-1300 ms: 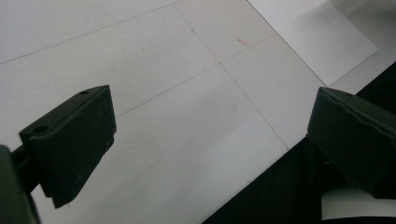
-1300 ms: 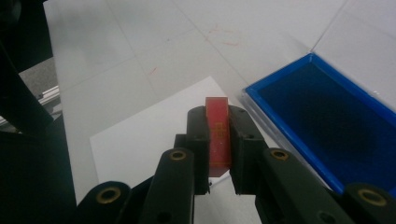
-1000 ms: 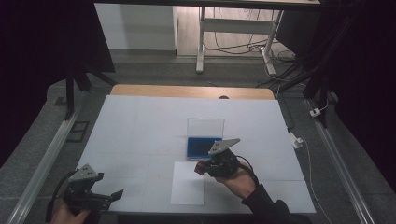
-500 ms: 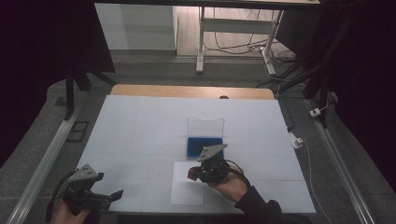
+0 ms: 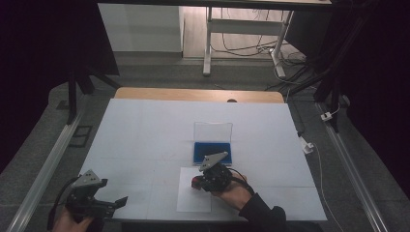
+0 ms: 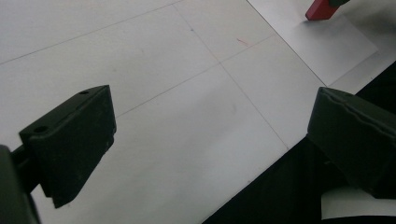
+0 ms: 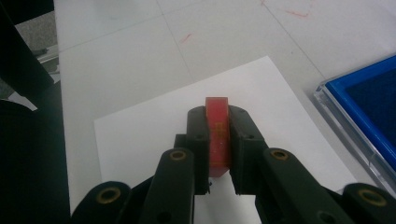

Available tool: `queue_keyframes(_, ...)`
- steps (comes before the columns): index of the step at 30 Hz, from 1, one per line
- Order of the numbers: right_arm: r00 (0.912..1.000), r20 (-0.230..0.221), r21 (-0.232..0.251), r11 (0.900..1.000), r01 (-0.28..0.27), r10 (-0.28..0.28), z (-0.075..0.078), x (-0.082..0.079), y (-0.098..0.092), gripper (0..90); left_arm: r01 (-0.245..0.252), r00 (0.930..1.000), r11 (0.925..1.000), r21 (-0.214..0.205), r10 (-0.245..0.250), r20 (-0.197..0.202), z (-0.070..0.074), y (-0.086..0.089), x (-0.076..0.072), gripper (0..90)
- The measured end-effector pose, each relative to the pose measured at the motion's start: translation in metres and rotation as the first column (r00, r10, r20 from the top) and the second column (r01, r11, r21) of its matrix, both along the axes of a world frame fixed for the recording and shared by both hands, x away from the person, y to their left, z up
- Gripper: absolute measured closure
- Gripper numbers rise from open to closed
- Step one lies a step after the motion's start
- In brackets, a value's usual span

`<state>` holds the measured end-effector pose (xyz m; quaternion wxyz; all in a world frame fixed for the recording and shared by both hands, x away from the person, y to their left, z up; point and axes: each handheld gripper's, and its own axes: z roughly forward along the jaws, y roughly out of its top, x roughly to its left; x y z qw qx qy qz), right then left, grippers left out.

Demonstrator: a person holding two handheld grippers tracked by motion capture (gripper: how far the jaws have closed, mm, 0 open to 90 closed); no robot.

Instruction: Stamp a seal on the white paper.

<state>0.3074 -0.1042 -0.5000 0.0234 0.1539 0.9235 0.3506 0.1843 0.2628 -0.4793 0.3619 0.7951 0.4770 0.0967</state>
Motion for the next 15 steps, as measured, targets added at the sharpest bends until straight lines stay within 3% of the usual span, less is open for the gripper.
queue_keyframes(8,1.0,-0.004,-0.009,0.9999,-0.008,0.008,-0.0051,0.0004,0.002,80.1,0.0,1.0,1.0,0.0,0.0,0.001,0.0,-0.0001,-0.0001,1.7)
queue_keyframes(15,0.9991,0.028,-0.041,0.9987,-0.029,0.03,-0.0052,-0.0017,0.0038,80.6,0.004,1.0,1.0,0.004,-0.004,-0.003,0.0001,-0.0007,0.0002,1.8)
